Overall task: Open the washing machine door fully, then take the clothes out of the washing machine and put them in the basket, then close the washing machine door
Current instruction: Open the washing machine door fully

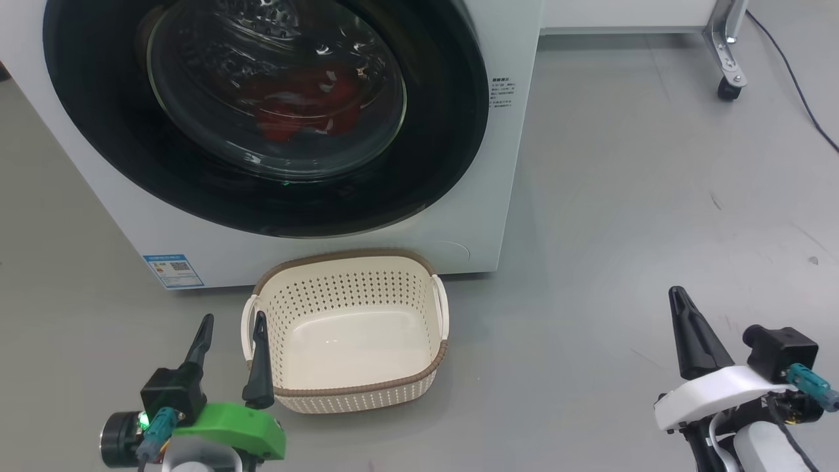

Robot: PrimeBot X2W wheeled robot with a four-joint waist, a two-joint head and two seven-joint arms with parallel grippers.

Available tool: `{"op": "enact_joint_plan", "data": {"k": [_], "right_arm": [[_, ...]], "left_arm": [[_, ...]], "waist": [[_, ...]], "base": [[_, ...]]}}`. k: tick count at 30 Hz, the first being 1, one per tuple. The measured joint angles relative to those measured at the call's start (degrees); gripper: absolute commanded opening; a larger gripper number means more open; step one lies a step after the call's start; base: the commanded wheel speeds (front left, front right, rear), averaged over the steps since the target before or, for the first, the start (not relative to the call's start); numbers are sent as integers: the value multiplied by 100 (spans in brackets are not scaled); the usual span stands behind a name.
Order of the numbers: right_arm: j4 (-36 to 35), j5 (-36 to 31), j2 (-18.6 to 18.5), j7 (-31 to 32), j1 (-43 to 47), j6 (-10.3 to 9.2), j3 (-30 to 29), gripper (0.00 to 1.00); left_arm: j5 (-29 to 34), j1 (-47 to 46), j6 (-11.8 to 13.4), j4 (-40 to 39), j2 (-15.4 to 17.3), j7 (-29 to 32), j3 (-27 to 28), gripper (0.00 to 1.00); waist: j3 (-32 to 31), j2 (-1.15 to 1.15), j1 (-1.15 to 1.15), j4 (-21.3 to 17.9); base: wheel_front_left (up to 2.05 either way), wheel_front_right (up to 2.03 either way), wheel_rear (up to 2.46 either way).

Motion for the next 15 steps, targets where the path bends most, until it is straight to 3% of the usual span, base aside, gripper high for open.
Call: {"op": "enact_joint_plan", "data": {"k": [15], "right_arm": [[142, 1423, 285, 313, -453, 328, -627, 0]], "left_arm": [[121, -228, -4, -147, -10, 0, -91, 100]], "waist": [[408, 0, 0, 95]], "base": [[0, 0, 0]]}}
